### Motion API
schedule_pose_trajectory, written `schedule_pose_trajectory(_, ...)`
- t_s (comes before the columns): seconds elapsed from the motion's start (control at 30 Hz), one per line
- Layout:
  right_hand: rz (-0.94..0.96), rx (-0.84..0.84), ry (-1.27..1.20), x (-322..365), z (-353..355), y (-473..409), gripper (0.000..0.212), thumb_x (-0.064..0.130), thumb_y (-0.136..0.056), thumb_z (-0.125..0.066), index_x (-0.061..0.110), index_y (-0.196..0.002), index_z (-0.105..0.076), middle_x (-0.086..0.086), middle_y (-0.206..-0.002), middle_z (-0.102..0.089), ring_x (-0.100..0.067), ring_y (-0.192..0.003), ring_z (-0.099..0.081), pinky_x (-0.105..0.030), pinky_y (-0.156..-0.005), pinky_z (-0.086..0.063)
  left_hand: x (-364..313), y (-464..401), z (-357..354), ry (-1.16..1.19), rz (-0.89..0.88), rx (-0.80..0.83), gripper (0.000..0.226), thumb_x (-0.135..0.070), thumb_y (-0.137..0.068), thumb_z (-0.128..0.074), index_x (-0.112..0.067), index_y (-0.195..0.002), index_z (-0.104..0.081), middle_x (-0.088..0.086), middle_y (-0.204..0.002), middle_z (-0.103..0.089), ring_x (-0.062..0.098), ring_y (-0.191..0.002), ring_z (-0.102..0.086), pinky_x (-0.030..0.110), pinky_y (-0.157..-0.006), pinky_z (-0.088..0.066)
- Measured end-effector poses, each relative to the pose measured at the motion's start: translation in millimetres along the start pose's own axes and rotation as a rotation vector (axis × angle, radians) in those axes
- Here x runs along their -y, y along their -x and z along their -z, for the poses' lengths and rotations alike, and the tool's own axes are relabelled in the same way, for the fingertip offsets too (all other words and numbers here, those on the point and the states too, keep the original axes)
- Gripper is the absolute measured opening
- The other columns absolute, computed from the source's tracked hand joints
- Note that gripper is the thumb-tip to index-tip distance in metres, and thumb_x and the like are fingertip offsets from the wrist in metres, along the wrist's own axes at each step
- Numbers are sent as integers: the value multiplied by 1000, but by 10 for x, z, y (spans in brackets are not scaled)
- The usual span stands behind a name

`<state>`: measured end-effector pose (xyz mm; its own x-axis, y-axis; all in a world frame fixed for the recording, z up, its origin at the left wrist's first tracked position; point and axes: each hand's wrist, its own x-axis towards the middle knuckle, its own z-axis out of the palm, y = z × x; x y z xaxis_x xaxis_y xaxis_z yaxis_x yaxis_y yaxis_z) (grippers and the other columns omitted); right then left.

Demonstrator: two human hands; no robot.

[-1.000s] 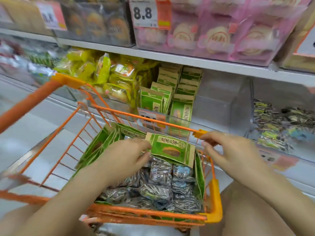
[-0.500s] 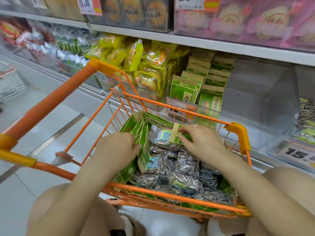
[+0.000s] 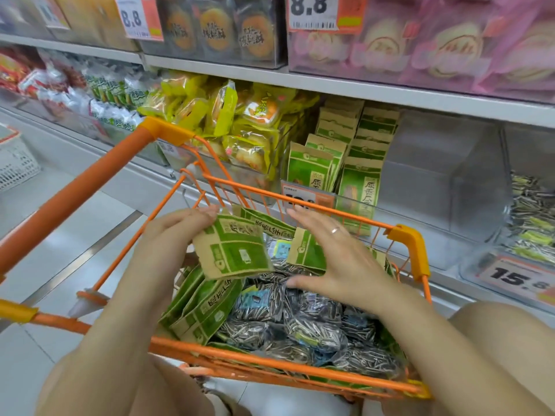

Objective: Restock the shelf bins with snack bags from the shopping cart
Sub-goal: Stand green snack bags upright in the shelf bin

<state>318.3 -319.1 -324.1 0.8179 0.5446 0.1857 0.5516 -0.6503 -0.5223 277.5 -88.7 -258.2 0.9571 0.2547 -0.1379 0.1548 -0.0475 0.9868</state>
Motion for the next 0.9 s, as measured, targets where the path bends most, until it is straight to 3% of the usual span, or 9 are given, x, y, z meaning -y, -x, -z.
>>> schedule_pose_trajectory(0.1, 121, -46, 83, 59, -65, 8, 102, 63, -74, -65, 51, -146, 7, 25, -155, 2, 7, -142, 1, -18, -111, -2, -5, 5, -195, 195, 146, 146, 39, -27, -72, -65, -3, -102, -70, 24, -110, -65, 34, -94, -62, 45, -77, -53)
schedule_pose_trajectory(0.17, 121, -183, 35, 52, -56, 26, 83, 41, -81, -70, 44, -146, -19, 14, -149, -37, -5, -134, -38, -27, -110, -30, -28, 25, -299, 305, 202, 256, 41, -30, -78, -60, 0, -106, -65, 22, -112, -66, 31, -99, -65, 42, -70, -60)
schedule_pose_trajectory(0.23, 37, -298, -122, 20, -4, 45, 60, 26, -85, -71, 41, -134, -41, 13, -113, -65, -6, -95, -64, -27, -81, -54, -69, 20, -323, 321, 192, 299, 38, -37, -88, -48, -6, -103, -64, 12, -109, -70, 22, -99, -68, 30, -62, -59)
schedule_pose_trajectory(0.3, -100, -316, -268, -8, 30, 32, 43, 31, -87, -67, 37, -124, -47, 20, -95, -63, 3, -79, -60, -16, -68, -49, -52, -36, -241, 30, 50, 222, 37, -43, -95, -43, -13, -98, -65, -1, -102, -72, 14, -96, -68, 28, -66, -56)
schedule_pose_trajectory(0.4, -238, -352, -400, -65, 38, 15, 38, 38, -85, -67, 36, -115, -44, 30, -94, -56, 16, -84, -54, -5, -69, -43, 137, -216, -9, -1035, -259, 62, 27, -47, -91, -52, -23, -97, -64, -10, -88, -66, 12, -85, -62, 31, -71, -50)
schedule_pose_trajectory(0.47, -271, -390, -417, -74, 47, 10, 36, 36, -86, -67, 35, -114, -44, 32, -95, -54, 20, -83, -53, 0, -67, -41, 293, -303, 84, -1378, -233, 108, 27, -48, -89, -53, -24, -99, -62, -6, -95, -67, 16, -88, -61, 33, -75, -51)
schedule_pose_trajectory(0.63, -357, -401, -563, -114, 74, -14, 31, 30, -89, -65, 33, -112, -45, 26, -96, -57, 23, -79, -54, 0, -62, -41, 566, -315, -99, -1668, -306, 197, 46, -59, -86, -51, -19, -109, -51, 0, -103, -60, 20, -97, -57, 30, -72, -45)
schedule_pose_trajectory(0.73, -391, -391, -616, -143, 70, -22, 28, 29, -91, -61, 28, -116, -49, 25, -97, -58, 21, -78, -55, -1, -61, -41, 638, -263, -242, -1833, -408, 170, 47, -55, -86, -53, -16, -112, -48, 2, -113, -62, 22, -111, -51, 32, -88, -40)
schedule_pose_trajectory(0.9, -438, -409, -770, -165, 76, -28, 26, 34, -96, -50, 28, -122, -53, 16, -116, -59, -8, -114, -55, -28, -97, -43, 639, -75, -146, -1905, -344, 149, 48, -59, -87, -44, -19, -112, -54, -1, -114, -63, 20, -114, -52, 33, -96, -38)
